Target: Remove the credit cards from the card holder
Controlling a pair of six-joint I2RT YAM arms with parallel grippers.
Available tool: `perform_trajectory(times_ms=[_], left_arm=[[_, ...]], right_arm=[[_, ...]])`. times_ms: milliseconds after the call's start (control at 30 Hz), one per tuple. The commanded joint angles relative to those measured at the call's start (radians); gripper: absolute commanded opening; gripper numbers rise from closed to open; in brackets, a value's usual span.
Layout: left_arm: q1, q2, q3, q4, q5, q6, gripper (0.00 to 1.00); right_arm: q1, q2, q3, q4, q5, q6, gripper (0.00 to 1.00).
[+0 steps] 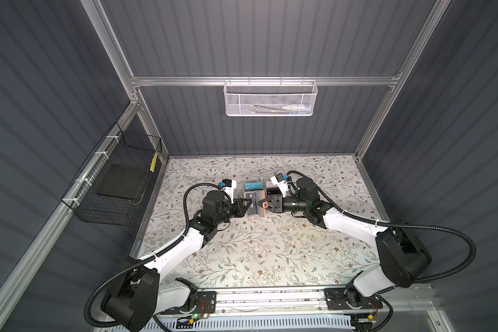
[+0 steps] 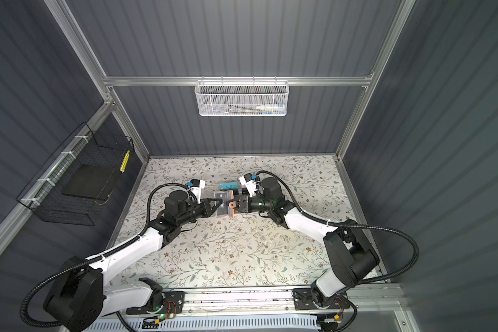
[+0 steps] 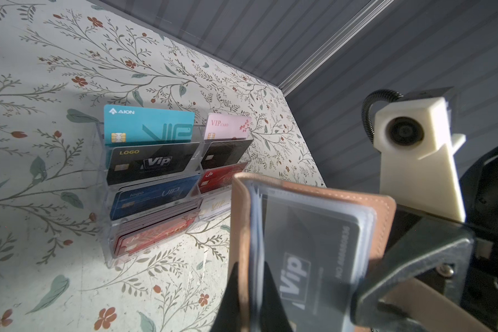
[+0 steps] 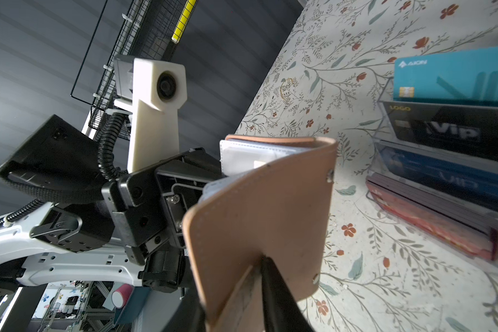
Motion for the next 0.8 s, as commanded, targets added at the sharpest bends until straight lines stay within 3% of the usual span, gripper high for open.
perform_trajectory(times_ms=[0, 767], left_arm=[[0.007, -0.039, 0.001, 0.107, 0.034, -0.023, 0.00], [0.011, -0.053, -0.008, 0.117, 0.037, -0.029, 0.00]], right_arm=[[0.017, 0.024, 0.012, -0.020, -0.039, -0.004, 0.30], [0.016, 0.027, 0.008, 0.012, -0.063, 0.016, 0.33]])
